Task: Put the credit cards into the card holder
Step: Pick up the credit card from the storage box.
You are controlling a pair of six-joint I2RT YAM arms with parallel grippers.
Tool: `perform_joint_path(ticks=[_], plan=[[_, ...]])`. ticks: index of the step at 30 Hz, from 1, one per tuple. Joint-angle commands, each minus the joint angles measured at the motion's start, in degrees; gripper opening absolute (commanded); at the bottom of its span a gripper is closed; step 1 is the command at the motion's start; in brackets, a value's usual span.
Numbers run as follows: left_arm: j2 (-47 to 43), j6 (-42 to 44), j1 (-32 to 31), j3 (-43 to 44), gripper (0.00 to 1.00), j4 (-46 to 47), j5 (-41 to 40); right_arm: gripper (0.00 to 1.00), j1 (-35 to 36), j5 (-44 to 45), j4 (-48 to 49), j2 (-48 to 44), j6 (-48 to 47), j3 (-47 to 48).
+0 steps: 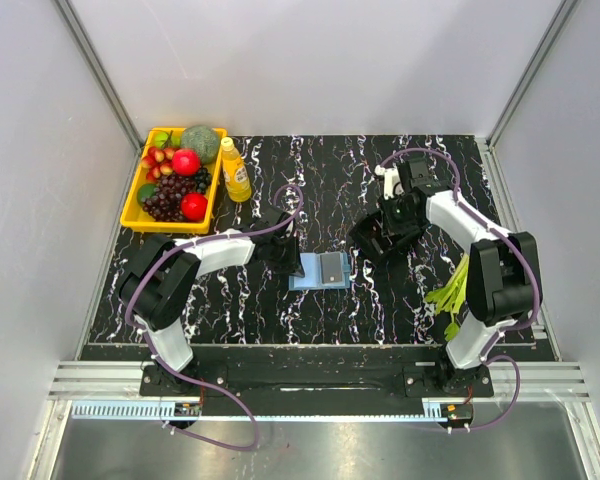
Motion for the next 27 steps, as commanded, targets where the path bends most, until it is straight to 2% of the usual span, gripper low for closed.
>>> perform_joint_path(ticks=[1, 6, 7, 10, 11, 13, 16, 19, 20, 21, 22, 27], plan=[[-0.69, 0.59, 0.2, 0.42, 0.1, 1.4, 1.3, 0.13, 0.21, 6.94, 2.55, 0.99, -0.03, 2.3], [-0.86, 0.33, 0.2, 0.33, 0.1, 1.4, 1.03, 0.2, 0.21, 12.38, 3.42, 5.03, -1.36, 6.08], [-0.69, 0.33, 0.28, 0.42, 0.1, 1.4, 1.03, 0.27, 0.21, 15.61, 3.43, 5.47, -1.01, 6.95], [-0.77, 0.33, 0.2, 0.42, 0.1, 1.32, 0.94, 0.28, 0.21, 20.9, 4.3, 4.95, -1.62, 7.4], [-0.69, 0.42, 0.2, 0.51, 0.1, 1.32, 0.95, 0.35, 0.21, 21.53, 4.57, 4.43, -1.71, 7.23], [-0.43, 0.33, 0.2, 0.68, 0.1, 1.4, 0.86, 0.39, 0.12, 21.8, 4.83, 3.63, -2.5, 6.87], [0.37, 0.59, 0.2, 1.21, 0.1, 1.4, 1.47, 0.54, 0.39, 18.99, 5.19, 3.19, -3.2, 6.08], [0.81, 0.68, 0.2, 1.65, 0.1, 1.4, 1.65, 0.56, 1.09, 18.19, 5.27, 4.5, -2.94, 6.17], [0.81, 0.68, 0.2, 1.65, 0.1, 1.4, 1.56, 0.66, 1.35, 18.8, 5.71, 4.94, -2.68, 6.0], [0.81, 0.68, 0.2, 1.65, 0.1, 1.32, 1.56, 0.68, 1.62, 19.42, 5.71, 5.38, -2.67, 5.99], [0.72, 0.77, 0.2, 1.48, 0.1, 1.32, 1.56, 0.94, 1.88, 20.03, 6.5, 5.82, -2.67, 5.65], [1.16, 0.94, 0.28, 1.83, 0.1, 0.97, 1.56, 0.96, 3.63, 25.82, 9.05, 9.16, -3.2, 5.38]])
